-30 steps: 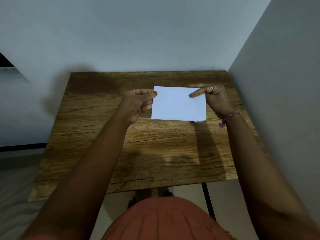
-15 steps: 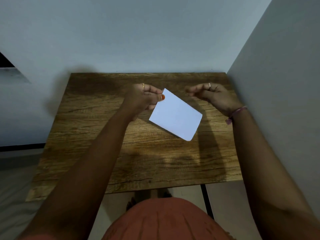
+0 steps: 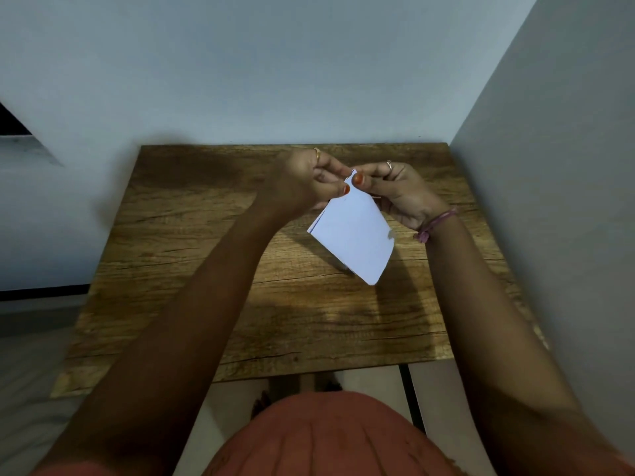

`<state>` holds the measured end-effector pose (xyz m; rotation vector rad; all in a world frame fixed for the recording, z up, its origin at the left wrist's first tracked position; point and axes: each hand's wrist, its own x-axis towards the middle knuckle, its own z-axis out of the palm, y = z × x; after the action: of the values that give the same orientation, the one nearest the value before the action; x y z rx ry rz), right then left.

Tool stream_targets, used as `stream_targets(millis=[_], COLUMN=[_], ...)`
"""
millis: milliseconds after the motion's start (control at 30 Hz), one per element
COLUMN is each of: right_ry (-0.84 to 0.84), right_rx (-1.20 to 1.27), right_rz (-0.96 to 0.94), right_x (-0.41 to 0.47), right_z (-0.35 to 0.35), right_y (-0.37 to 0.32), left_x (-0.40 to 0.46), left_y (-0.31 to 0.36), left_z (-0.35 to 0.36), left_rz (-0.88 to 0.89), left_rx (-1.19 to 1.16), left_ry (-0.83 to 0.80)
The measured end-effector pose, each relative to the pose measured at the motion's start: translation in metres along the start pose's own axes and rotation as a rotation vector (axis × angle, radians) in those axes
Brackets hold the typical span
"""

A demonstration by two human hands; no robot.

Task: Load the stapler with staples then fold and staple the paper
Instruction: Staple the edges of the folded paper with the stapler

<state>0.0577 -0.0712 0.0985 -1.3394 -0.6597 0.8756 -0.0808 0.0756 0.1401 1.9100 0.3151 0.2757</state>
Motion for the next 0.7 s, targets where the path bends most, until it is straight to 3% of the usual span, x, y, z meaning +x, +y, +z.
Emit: stream_targets(millis=[300,700], right_ry=[0.112,0.145], right_rx=[0.039,-0.296], right_rz=[-0.012,-0.024], right_x=[-0.002,-0.013], right_z=[0.014,0.013], right_y=[0.001,0.009], left_x=[0.006,0.007], left_y=[0.004,-0.010], left_z=[-0.005,-0.019], left_rz=[-0.022,-0.103], left_rx=[0.067,0.015], left_ry=[-0.035,-0.049])
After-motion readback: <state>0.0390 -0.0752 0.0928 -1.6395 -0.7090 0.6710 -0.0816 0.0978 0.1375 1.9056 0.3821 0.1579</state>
